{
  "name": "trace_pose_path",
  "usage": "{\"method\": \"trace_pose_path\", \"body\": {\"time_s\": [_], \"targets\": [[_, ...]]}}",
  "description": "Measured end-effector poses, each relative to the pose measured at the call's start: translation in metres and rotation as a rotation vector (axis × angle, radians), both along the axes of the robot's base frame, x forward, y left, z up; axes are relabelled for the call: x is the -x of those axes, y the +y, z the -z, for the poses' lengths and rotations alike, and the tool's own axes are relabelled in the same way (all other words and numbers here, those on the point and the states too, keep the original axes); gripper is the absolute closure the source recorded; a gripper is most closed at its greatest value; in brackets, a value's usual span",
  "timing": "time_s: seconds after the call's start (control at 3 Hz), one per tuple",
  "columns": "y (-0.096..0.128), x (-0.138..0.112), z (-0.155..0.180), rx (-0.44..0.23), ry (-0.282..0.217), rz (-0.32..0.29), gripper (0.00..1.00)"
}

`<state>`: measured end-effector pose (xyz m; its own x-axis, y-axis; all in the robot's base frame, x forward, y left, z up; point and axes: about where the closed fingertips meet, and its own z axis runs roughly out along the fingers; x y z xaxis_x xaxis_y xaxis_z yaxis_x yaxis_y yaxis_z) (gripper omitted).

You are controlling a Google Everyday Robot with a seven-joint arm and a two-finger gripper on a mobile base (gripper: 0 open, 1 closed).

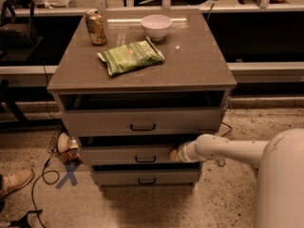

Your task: Close middle drawer

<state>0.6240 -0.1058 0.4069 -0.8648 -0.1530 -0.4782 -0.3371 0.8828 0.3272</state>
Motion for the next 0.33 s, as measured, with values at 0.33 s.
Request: {"method": "trace_pose_path", "body": {"time_s": [0.33], "targets": [[-0.0152,0.0176,-0.0083,-0.033,0.006,-0.003,1.0]]}}
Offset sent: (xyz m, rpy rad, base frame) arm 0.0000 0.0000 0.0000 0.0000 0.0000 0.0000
